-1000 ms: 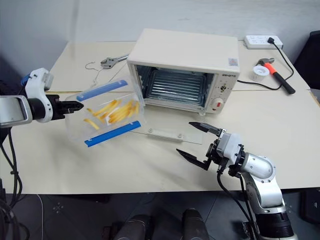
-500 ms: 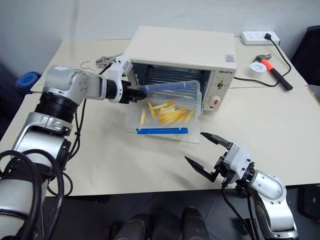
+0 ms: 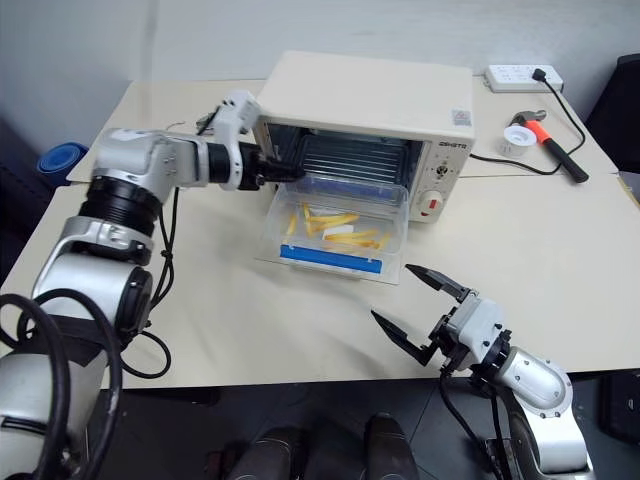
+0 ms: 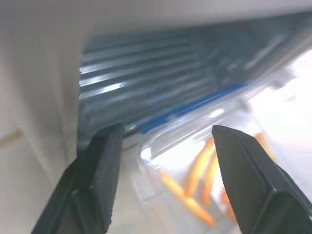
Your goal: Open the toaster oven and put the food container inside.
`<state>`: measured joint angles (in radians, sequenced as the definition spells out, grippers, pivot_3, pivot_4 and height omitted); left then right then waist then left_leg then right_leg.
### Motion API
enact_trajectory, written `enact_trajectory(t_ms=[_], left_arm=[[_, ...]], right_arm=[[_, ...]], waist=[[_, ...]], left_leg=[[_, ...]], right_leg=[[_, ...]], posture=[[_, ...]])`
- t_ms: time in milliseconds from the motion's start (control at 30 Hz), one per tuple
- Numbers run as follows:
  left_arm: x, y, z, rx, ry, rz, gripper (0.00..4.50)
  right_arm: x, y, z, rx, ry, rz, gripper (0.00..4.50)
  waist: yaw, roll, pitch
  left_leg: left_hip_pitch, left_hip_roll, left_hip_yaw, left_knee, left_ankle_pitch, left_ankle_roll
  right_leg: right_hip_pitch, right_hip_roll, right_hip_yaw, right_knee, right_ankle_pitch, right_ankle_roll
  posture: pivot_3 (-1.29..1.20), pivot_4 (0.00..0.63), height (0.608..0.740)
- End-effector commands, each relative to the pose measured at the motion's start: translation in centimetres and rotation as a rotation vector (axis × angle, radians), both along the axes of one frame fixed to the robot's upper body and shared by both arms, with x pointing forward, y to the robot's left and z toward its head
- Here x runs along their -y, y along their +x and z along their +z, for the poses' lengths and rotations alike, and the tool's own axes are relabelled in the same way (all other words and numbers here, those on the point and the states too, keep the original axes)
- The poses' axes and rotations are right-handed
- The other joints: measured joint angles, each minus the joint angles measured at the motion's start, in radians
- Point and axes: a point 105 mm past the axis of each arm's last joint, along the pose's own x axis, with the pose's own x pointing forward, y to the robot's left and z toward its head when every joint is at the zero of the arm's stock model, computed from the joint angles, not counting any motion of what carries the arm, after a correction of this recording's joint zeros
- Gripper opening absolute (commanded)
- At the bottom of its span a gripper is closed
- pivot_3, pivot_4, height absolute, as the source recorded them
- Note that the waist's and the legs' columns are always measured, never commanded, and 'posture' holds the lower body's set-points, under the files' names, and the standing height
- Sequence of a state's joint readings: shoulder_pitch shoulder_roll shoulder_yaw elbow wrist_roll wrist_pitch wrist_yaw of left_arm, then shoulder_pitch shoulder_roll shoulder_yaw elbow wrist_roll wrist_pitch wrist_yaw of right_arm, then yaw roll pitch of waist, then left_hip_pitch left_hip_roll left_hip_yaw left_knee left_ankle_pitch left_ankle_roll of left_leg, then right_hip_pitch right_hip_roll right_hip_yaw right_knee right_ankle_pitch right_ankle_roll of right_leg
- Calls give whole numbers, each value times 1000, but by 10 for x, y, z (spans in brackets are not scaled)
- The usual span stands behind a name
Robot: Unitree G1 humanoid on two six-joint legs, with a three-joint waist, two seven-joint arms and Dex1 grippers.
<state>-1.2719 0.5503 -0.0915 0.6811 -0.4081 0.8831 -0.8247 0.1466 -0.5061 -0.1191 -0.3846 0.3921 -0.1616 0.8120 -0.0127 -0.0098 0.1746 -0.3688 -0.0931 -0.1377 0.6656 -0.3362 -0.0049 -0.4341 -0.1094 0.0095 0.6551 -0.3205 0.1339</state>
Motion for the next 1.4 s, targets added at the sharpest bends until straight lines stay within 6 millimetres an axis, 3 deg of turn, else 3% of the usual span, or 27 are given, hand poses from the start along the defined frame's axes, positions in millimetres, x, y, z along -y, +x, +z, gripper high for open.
enact_trajectory(t_ms=[33, 100, 233, 367, 467, 667, 1100, 1267, 1400], left_arm=[[-23, -28, 18, 161, -10, -116, 2871], [-43, -45, 8, 253, 36, -169, 2465], [-60, -77, -38, 369, 227, -348, 1214], [-45, -95, -67, 332, 141, -407, 47], [-21, -103, -83, 312, 83, -440, 0], [9, -80, -102, 289, 32, -301, 0], [40, 1, -68, 436, -152, 131, 0], [51, 9, -60, 463, -186, 127, 0], [48, -9, -59, 472, -196, 24, 0]], right_arm=[[2, -5, 7, -19, 3, 27, 4311], [0, -6, 2, -90, -16, 56, 3909], [-9, -6, -13, -225, -87, 115, 2506], [-12, 9, -20, -252, -151, 110, 1188], [-11, 28, -21, -249, -192, 88, 114], [-16, 72, -8, -185, -207, 23, 48], [-28, 158, 39, -38, -91, -176, 48], [-34, 172, 43, -32, -57, -222, 48], [-42, 157, 51, -43, -21, -131, 48]], waist=[[-5, 0, 0], [-15, 1, 0], [-11, 1, 0], [18, 1, 0], [36, 0, 0], [33, 0, 0], [8, 0, -1], [-3, 0, -1], [-18, 0, -1]], left_leg=[[0, 0, 0, 0, 0, 0], [0, 0, 0, 0, 0, 0], [0, 1, -2, 0, 0, 0], [0, 0, -4, 3, 0, 1], [-1, -2, -4, 5, -1, 2], [-2, -2, -3, 8, -1, 2], [-2, -2, -3, 13, -1, 2], [-3, -2, -2, 13, -1, 2], [-3, -2, -3, 12, -1, 2]], right_leg=[[0, 0, 0, 0, 0, 0], [0, -1, 0, 0, 0, 0], [1, -2, -1, -2, 0, -1], [5, -2, -2, -9, 0, -1], [7, -3, -3, -10, 1, 1], [6, -2, -3, -9, 2, 1], [4, -2, -4, -2, 2, 1], [3, -3, -4, 0, 2, 2], [2, -3, -4, 1, 2, 2]], posture=[[0, 150, 740], [0, 150, 740], [0, 150, 740], [0, 150, 740], [0, 150, 740], [0, 150, 740], [0, 150, 740], [0, 150, 740], [0, 150, 740]])
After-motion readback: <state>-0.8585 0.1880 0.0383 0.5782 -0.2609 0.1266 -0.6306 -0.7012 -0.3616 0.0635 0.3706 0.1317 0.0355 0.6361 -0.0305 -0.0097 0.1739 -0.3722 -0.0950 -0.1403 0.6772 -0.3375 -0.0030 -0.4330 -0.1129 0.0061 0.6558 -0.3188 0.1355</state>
